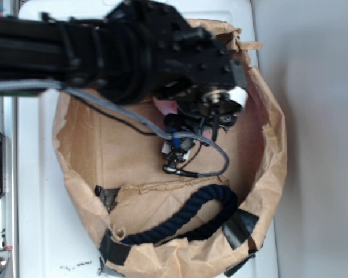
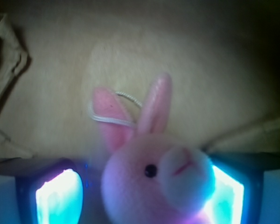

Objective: Grab the pink bunny.

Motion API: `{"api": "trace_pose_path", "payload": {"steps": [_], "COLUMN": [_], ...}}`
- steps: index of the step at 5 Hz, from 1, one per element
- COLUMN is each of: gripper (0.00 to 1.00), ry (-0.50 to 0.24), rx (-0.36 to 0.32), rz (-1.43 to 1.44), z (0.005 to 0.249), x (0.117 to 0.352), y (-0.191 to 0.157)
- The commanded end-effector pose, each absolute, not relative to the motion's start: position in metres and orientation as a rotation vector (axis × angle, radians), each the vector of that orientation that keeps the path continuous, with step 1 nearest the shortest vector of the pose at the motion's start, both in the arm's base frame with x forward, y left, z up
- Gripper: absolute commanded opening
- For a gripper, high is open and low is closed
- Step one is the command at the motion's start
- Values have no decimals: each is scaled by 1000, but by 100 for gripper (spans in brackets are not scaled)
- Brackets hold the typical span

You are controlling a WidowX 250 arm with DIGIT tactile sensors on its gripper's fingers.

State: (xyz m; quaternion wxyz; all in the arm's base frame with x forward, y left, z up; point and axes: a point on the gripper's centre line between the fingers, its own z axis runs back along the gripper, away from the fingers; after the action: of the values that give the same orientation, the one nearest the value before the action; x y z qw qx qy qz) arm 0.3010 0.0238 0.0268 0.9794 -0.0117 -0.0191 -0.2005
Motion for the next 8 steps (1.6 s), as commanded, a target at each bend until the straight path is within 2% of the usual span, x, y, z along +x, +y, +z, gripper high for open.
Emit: {"api": "trace_pose_path", "payload": {"steps": [1, 3, 4, 5, 8], "gripper": [0, 0, 0, 0, 0], "ry": [-106, -144, -177, -209, -307], "rx": [-38, -48, -80, -107, -256], "rz": [-444, -479, -505, -528, -591], "z": [37, 46, 58, 72, 138], "x": [339, 344, 339, 330, 292], "y": [39, 41, 39, 36, 25]}}
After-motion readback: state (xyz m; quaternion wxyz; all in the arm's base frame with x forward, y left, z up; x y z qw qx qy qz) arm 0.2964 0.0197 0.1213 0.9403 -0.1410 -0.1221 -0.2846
